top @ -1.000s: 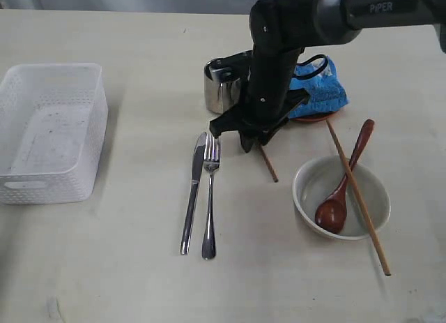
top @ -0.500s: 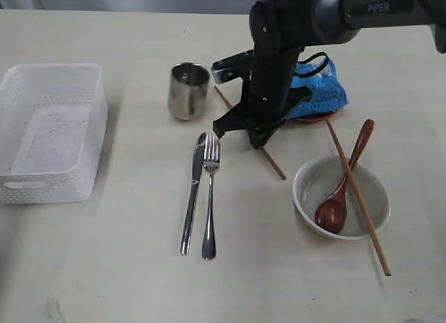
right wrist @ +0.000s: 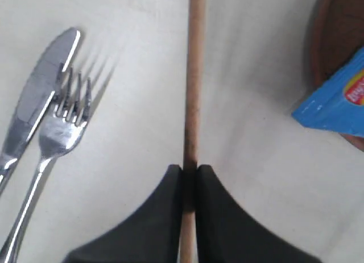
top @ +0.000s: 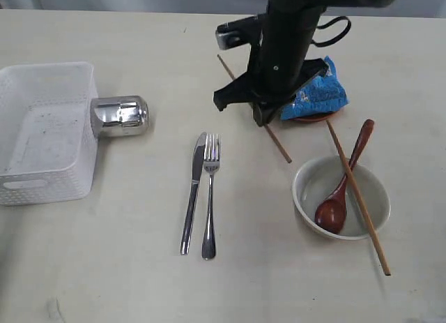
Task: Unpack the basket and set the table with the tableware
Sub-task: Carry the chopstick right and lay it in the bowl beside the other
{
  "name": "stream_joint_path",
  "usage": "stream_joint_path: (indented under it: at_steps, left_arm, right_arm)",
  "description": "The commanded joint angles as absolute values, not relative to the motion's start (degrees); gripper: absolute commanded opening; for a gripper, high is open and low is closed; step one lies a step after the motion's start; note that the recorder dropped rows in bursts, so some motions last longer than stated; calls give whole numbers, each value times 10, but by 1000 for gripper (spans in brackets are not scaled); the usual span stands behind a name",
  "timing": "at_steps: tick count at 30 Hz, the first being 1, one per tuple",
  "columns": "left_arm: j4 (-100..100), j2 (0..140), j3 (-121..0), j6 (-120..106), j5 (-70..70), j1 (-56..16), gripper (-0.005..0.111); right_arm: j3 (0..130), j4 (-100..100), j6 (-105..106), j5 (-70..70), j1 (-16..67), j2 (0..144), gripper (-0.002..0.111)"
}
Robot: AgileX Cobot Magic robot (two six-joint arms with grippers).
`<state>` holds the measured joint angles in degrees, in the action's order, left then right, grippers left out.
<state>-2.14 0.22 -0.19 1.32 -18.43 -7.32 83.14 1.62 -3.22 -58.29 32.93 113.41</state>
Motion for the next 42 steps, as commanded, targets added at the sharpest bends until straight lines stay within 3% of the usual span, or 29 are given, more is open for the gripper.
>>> stream_joint_path:
  at_steps: [1,8,18,31,42]
  left_arm:
    - [-21,0,0,15,-183,-71,0]
    - [-21,0,0,15,-183,-71,0]
    - [-21,0,0,15,-183,-71,0]
    - [-21,0,0,15,-183,-71,0]
    - [-21,0,0,15,-183,-71,0]
  right_arm:
    - [831,10,-65,-617,328,1072,0]
    - [803,10,-104,-692,306,976,0]
    - [598,41,-156,-668,300,839,0]
    - [445,57,-189,-534,300,820,0]
    - [439,27,-190,-542,300,831,0]
